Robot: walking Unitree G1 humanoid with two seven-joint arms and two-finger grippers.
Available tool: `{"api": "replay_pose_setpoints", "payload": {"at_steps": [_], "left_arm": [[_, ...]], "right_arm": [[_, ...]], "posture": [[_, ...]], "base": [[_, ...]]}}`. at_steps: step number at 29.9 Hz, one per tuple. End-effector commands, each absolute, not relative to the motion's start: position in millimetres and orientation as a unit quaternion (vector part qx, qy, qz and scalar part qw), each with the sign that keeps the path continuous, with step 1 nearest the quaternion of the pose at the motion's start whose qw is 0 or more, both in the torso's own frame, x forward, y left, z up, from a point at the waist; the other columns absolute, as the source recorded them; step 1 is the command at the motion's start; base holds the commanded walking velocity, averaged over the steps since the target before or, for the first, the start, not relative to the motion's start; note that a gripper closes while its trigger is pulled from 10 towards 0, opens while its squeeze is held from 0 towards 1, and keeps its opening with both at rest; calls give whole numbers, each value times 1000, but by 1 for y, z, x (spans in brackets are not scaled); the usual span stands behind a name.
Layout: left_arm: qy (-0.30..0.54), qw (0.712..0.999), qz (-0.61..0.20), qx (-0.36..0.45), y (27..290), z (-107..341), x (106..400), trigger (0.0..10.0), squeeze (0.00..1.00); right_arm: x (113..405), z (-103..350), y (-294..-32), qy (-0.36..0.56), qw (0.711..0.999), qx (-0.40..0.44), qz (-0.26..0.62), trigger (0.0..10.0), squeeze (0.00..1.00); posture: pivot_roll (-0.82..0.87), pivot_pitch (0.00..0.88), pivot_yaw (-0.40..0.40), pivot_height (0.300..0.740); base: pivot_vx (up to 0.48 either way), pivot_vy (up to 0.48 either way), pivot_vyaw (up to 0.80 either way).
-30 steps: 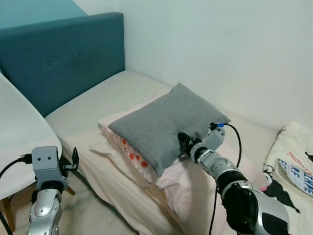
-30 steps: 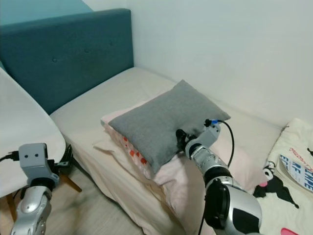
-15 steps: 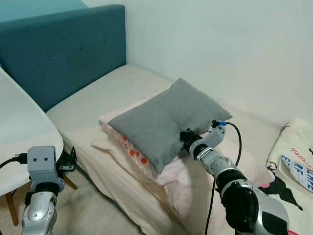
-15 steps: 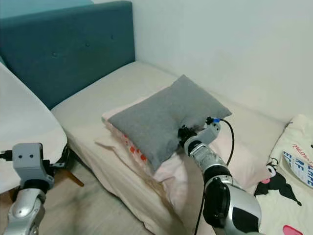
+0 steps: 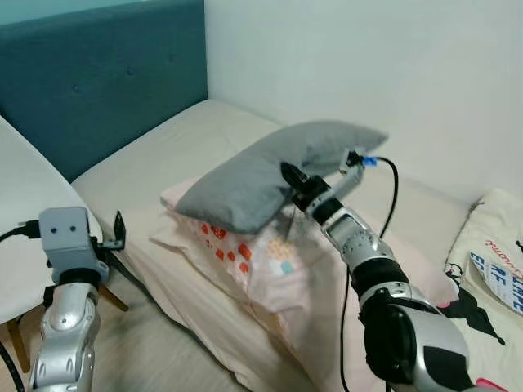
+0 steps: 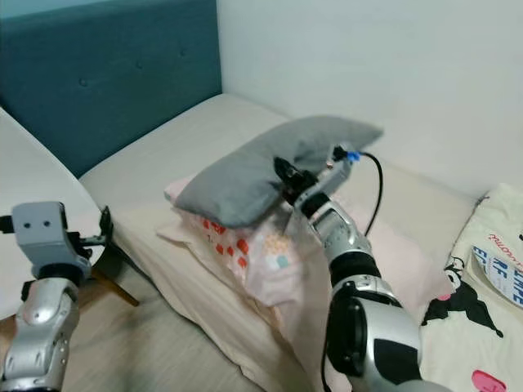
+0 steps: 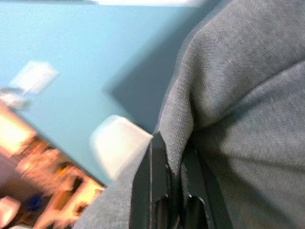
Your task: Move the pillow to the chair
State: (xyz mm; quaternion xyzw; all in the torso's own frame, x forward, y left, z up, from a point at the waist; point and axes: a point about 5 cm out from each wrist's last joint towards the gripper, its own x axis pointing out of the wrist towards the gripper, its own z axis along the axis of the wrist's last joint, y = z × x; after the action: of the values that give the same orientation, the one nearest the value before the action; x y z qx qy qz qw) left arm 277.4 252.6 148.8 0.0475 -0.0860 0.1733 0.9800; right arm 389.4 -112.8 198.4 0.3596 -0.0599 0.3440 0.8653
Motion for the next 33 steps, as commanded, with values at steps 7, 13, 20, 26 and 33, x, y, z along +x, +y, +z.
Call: {"api": "replay_pose_setpoints", "payload": {"at_steps": [7,13,20,26,33], "left_arm": [[-46,972,220,66,260,140,277,10000,0],[-45,967,240,70,264,142,278,10000,0],[-40,965,247,80,267,141,278,10000,0],[-9,967,235,100,263,123,273,10000,0],[79,960,250,96,279,79,259,10000,0]], "right_arm": [[360,255,-81,-175,779,315,513,0,0],[350,250,-64,-169,755,308,554,0,0],[348,211,-49,-85,799,240,545,0,0],[354,184,-64,-47,840,211,498,0,0],[359,147,-99,17,885,189,425,0,0]], "posture": [[48,0,-81,740],[60,0,-86,740],[75,0,-100,740],[74,0,-98,740],[66,0,-96,740]], "base": [[0,0,737],[0,0,733],[0,0,735],[0,0,738],[0,0,738]]}}
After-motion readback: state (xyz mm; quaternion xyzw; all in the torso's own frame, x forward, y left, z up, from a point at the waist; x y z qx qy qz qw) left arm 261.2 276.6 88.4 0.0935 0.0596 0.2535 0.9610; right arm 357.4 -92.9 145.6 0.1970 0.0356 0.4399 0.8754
